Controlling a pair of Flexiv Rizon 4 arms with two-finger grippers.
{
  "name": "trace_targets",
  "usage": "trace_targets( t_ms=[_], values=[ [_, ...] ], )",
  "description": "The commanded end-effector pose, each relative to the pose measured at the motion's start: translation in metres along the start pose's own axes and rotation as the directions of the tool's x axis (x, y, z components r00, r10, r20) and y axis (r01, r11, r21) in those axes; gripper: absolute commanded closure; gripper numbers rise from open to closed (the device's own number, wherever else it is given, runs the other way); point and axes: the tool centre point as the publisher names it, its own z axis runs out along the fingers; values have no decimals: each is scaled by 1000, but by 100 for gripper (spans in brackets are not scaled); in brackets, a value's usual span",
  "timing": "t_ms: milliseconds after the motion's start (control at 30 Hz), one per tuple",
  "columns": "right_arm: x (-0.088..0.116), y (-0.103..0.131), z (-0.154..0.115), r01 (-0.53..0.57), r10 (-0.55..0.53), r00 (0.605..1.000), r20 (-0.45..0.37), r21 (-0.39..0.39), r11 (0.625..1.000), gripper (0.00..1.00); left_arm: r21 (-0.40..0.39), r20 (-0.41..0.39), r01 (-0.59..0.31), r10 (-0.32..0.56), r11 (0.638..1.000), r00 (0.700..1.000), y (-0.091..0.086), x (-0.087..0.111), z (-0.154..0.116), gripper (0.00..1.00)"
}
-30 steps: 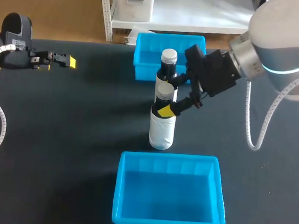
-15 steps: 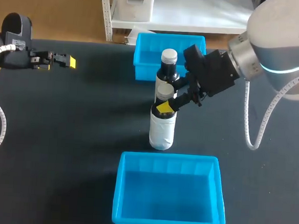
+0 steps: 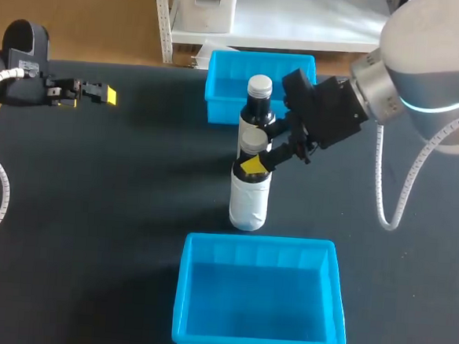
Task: Pick up the bottle, and place it in the far bin if it is heavy, or in the near bin if it is light.
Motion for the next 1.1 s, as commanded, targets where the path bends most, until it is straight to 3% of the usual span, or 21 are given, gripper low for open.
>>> trace_targets(
  t_ms=[33, 567, 833, 1100],
  values=[
    [1, 5, -4, 1, -1, 1000, 5, 8, 1000, 100, 0, 0, 0, 0, 1000, 1000, 0, 0, 0, 0],
    [-14, 7, -34, 20, -22, 1000, 21, 57, 998, 100, 0, 0, 0, 0, 1000, 1000, 0, 0, 0, 0],
    [-15, 6, -72, 26, -28, 999, 22, 99, 995, 100, 0, 0, 0, 0, 1000, 1000, 0, 0, 0, 0],
    [5, -8, -128, 12, -13, 1000, 5, 136, 991, 100, 0, 0, 0, 0, 1000, 1000, 0, 0, 0, 0]
  ],
)
